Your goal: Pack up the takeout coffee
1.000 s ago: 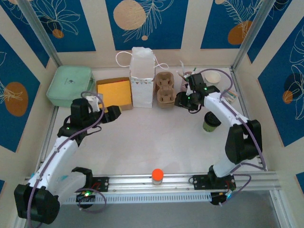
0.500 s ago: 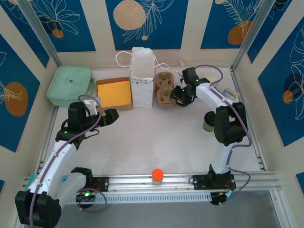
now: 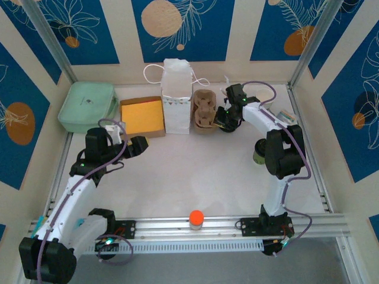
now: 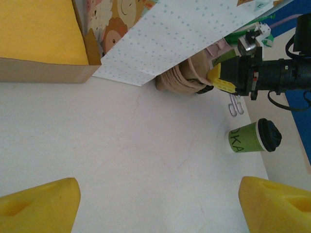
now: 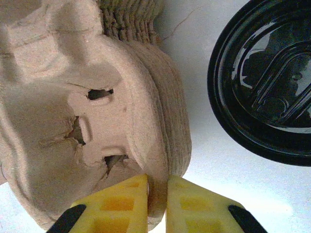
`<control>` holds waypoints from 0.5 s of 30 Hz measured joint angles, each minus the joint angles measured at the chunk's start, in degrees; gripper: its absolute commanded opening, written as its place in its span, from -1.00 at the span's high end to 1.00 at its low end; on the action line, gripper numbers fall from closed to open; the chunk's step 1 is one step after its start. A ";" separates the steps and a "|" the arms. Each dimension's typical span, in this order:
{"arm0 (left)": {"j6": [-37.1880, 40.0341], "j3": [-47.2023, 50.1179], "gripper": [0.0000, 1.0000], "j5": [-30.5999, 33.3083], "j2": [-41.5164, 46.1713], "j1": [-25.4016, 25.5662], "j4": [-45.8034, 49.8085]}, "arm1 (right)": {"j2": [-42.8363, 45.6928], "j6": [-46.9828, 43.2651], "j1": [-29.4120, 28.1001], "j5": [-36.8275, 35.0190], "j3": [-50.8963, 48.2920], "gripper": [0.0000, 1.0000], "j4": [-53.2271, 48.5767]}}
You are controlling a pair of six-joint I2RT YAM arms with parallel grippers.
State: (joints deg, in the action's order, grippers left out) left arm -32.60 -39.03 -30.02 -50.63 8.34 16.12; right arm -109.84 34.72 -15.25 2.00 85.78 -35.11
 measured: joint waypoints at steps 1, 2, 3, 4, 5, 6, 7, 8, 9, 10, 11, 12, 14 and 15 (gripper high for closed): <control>-0.04 0.00 -0.70 0.00 0.00 0.00 0.00 | 0.00 0.04 0.00 0.00 0.00 0.75 0.02; -0.04 0.00 -0.70 0.00 0.00 0.00 0.00 | 0.02 0.07 0.00 0.00 0.00 0.75 0.02; -0.04 0.00 -0.70 0.00 0.00 0.00 0.00 | 0.09 0.04 0.00 0.00 0.00 0.75 0.02; -0.07 0.00 -0.70 -0.02 0.00 0.00 -0.02 | 0.13 0.04 0.00 0.00 0.00 0.76 0.00; -0.07 0.00 -0.70 -0.02 0.00 0.00 -0.02 | 0.22 0.07 0.00 0.00 -0.02 0.76 0.02; -0.07 0.00 -0.70 -0.02 0.00 0.00 -0.02 | 0.31 0.04 0.00 0.00 -0.02 0.76 0.00; -0.07 0.00 -0.70 -0.02 0.00 0.00 -0.04 | 0.42 0.07 0.00 0.00 -0.02 0.76 0.00; -0.09 0.00 -0.70 -0.04 0.00 0.00 -0.09 | 0.52 0.07 0.00 0.00 -0.02 0.76 -0.02; -0.09 0.00 -0.70 -0.11 0.00 0.00 -0.15 | 0.63 0.04 0.00 0.00 -0.02 0.76 -0.04; -0.09 0.00 -0.70 -0.22 0.00 0.00 -0.17 | 0.74 0.04 0.00 0.00 -0.02 0.76 -0.02; -0.09 -0.02 -0.70 -0.28 0.00 0.00 -0.17 | 0.87 0.04 0.00 0.00 -0.02 0.75 -0.04; -0.11 0.00 -0.70 -0.44 0.00 0.00 -0.17 | 0.98 0.04 0.00 0.00 -0.02 0.75 -0.11; -0.11 0.00 -0.70 -0.50 0.00 0.00 -0.17 | 1.31 0.04 0.00 0.00 -0.02 0.74 -0.24; -0.11 0.00 -0.70 -0.55 0.00 0.00 -0.20 | 1.53 0.04 0.00 0.00 -0.02 0.74 -0.24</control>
State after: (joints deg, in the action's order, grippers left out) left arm -32.71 -39.03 -30.57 -50.63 8.34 15.92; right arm -108.31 34.76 -15.25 2.00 85.76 -35.35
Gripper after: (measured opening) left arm 0.849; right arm 0.128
